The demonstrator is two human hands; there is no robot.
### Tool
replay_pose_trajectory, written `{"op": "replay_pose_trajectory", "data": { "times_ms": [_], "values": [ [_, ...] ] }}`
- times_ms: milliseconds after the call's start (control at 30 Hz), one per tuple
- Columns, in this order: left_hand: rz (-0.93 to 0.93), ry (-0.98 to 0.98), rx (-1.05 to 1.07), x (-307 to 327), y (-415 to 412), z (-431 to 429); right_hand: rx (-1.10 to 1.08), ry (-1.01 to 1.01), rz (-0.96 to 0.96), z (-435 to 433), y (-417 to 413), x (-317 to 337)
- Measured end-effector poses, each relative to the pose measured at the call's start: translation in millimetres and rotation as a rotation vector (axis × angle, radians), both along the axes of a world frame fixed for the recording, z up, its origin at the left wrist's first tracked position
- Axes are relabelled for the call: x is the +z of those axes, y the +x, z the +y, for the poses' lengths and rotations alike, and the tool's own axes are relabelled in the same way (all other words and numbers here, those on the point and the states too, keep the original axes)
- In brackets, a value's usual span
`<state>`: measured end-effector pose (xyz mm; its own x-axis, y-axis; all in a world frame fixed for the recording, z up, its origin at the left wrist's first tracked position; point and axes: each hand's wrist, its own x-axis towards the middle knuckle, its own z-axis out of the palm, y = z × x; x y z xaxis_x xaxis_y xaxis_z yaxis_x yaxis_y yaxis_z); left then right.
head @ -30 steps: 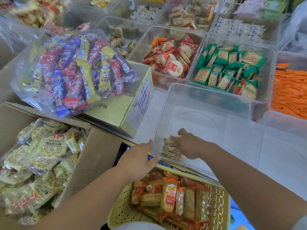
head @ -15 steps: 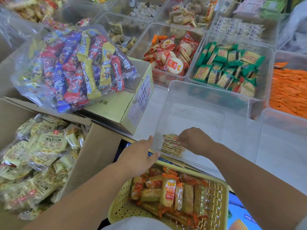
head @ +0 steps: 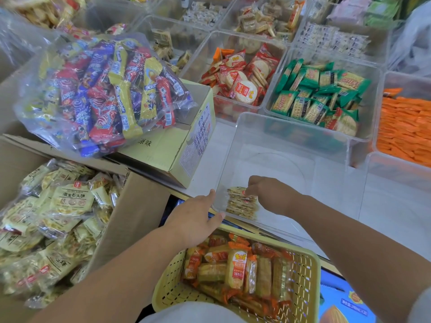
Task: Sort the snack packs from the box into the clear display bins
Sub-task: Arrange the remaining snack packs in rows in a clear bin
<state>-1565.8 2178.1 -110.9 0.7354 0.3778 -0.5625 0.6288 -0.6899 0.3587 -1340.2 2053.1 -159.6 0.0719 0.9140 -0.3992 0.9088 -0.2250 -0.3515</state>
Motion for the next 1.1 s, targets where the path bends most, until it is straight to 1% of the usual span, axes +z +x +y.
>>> {"op": "replay_pose_trajectory", "data": {
  "times_ms": [100,233,300,400,467,533,600,667,700,767,867,967,1033,1100],
  "values": [
    [0.000,-0.002,-0.005,0.4,0.2,0.5,-0.065,-0.003,0.039,-3.8,-2.0,2.0],
    [-0.036,-0.026,0.028,9.1,-3.2,0.1,-0.185,-0.109,0.115,-6.3,-9.5,13.3],
    [-0.101,-0.022,0.074,19.8,-12.9,-1.0,-0.231,-0.161,0.144,-5.9,-14.9,18.2],
    [-0.269,0.013,0.122,41.7,-42.0,-3.1,-0.262,-0.181,0.091,-3.7,-25.2,26.0],
    [-0.399,0.068,0.159,56.9,-71.8,-1.2,-0.303,-0.116,0.072,0.3,-38.3,36.1],
    [-0.488,0.131,0.240,69.6,-108.1,4.0,-0.374,0.016,0.119,6.9,-60.1,46.3],
    [-0.520,0.191,0.359,76.5,-148.6,13.4,-0.423,0.174,0.185,15.4,-91.5,56.6],
    [-0.526,0.231,0.482,76.4,-190.4,28.4,-0.377,0.316,0.194,26.1,-132.2,67.7],
    [-0.490,0.248,0.533,73.7,-211.6,37.7,-0.334,0.371,0.192,32.6,-154.7,73.6],
    [-0.334,0.308,0.610,64.8,-252.4,58.8,-0.248,0.459,0.200,47.4,-200.3,85.3],
    [-0.105,0.338,0.665,48.1,-305.2,96.4,-0.123,0.493,0.220,71.1,-266.0,96.4],
    [0.083,0.289,0.637,36.7,-339.0,134.7,-0.082,0.395,0.202,91.3,-321.5,97.5],
    [0.149,0.253,0.593,31.7,-348.3,155.4,-0.117,0.323,0.203,100.9,-350.1,92.9],
    [0.203,0.235,0.499,26.4,-350.0,172.6,-0.150,0.260,0.135,106.7,-371.3,86.7]
  ]
}}
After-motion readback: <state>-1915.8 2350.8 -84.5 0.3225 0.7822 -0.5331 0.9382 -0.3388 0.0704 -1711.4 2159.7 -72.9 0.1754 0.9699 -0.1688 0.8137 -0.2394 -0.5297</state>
